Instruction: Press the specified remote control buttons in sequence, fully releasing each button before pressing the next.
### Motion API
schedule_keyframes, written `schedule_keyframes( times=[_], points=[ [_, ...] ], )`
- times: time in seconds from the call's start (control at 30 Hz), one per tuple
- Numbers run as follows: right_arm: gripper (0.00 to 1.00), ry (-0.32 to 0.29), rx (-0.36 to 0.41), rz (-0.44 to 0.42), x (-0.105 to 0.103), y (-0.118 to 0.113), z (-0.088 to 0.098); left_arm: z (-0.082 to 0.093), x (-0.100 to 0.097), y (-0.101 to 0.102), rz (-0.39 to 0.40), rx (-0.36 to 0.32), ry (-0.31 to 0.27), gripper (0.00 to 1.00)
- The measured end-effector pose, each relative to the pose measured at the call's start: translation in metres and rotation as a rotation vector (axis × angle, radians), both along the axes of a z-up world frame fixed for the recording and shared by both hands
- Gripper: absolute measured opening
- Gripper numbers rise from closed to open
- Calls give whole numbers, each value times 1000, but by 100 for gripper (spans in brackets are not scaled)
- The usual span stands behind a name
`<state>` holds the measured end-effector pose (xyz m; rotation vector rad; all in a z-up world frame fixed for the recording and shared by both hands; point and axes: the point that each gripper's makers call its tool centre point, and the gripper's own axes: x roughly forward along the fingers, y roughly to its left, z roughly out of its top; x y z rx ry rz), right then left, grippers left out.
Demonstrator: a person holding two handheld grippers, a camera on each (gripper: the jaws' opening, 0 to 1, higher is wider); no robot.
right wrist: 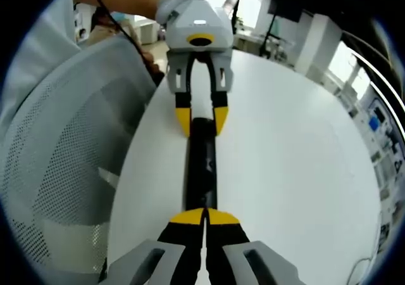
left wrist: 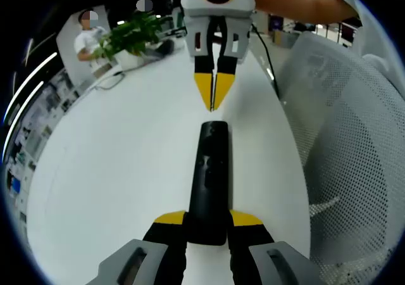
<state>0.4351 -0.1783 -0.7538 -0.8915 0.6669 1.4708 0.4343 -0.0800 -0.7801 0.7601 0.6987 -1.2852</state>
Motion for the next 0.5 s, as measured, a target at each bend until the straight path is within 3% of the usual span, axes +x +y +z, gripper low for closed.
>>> schedule_keyframes(
  times=[0.5],
  points=[
    [0,9,-68,1,3,3,-13,0,0,0,9,-7,18,23]
  ],
)
